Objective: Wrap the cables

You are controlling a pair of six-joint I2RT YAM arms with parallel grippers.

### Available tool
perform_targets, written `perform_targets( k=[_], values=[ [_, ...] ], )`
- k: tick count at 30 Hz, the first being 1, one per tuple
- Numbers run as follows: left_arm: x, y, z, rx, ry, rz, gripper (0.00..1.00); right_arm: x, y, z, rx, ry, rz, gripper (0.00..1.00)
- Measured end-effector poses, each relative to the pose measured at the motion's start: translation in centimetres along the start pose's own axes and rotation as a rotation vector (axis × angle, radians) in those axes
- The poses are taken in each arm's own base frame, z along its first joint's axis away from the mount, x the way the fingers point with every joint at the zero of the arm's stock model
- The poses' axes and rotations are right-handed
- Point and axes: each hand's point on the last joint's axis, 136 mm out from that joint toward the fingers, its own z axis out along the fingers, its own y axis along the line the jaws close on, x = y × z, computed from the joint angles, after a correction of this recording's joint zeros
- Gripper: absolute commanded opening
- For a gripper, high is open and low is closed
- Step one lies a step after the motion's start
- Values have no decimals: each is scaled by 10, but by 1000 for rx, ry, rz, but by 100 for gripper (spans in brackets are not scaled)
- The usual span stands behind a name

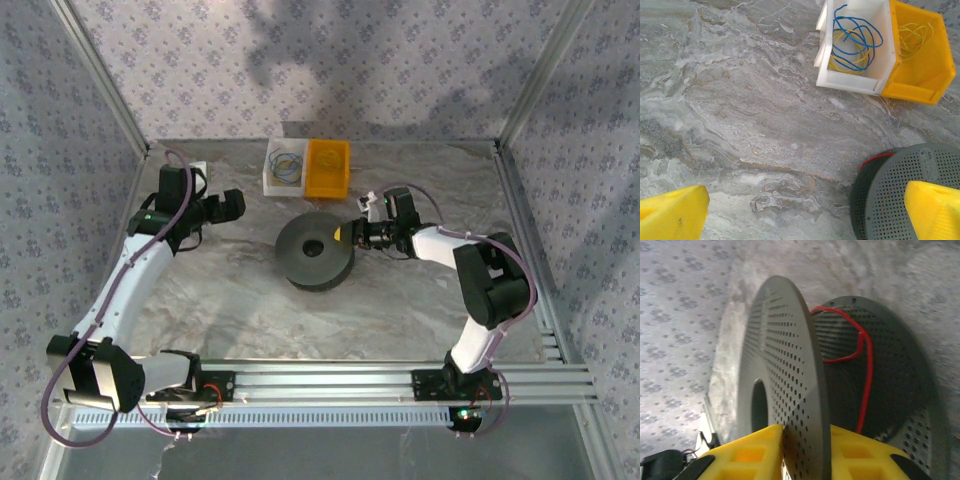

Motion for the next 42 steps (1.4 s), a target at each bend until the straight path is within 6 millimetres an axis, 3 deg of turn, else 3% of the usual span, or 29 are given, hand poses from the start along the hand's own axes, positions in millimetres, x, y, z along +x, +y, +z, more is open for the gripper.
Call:
perform_targets(
  k=[5, 9, 12, 13, 16, 18, 21, 23, 25, 27, 30, 33, 42],
  values=[
    [6, 3, 4, -8, 11, 0, 100, 9, -20, -1, 110, 34, -7, 44],
    [9, 5, 7, -12, 11, 0, 100, 15, -26, -10, 184, 67, -31, 73],
    [6, 6, 3, -15, -18, 9, 100, 10, -15, -30, 228, 60, -85, 98],
    [4, 6, 1, -15, -33, 12, 100, 5, -9, -38, 240, 48, -106, 100],
    [-4, 11, -7, -31, -125, 38, 100, -19, 17, -76, 279, -45, -224, 100],
    [-5, 20, -8, -63, -209, 65, 100, -38, 35, -114, 329, -160, -323, 100],
    [11, 41, 3, -135, -290, 95, 100, -60, 52, -173, 447, -381, -469, 100],
    [28, 57, 15, -194, -301, 114, 100, -63, 52, -206, 539, -521, -541, 100],
    [44, 71, 26, -253, -296, 135, 100, -57, 33, -226, 641, -617, -578, 100],
    [54, 84, 36, -308, -296, 154, 100, -47, -2, -236, 754, -672, -574, 100],
    [60, 99, 46, -367, -306, 160, 99, -27, -68, -231, 891, -629, -505, 100],
    [62, 113, 56, -402, -316, 152, 99, -9, -119, -221, 978, -538, -433, 100],
    [77, 151, 89, -426, -275, 97, 94, -25, -183, -221, 1047, -576, -355, 100]
  ],
)
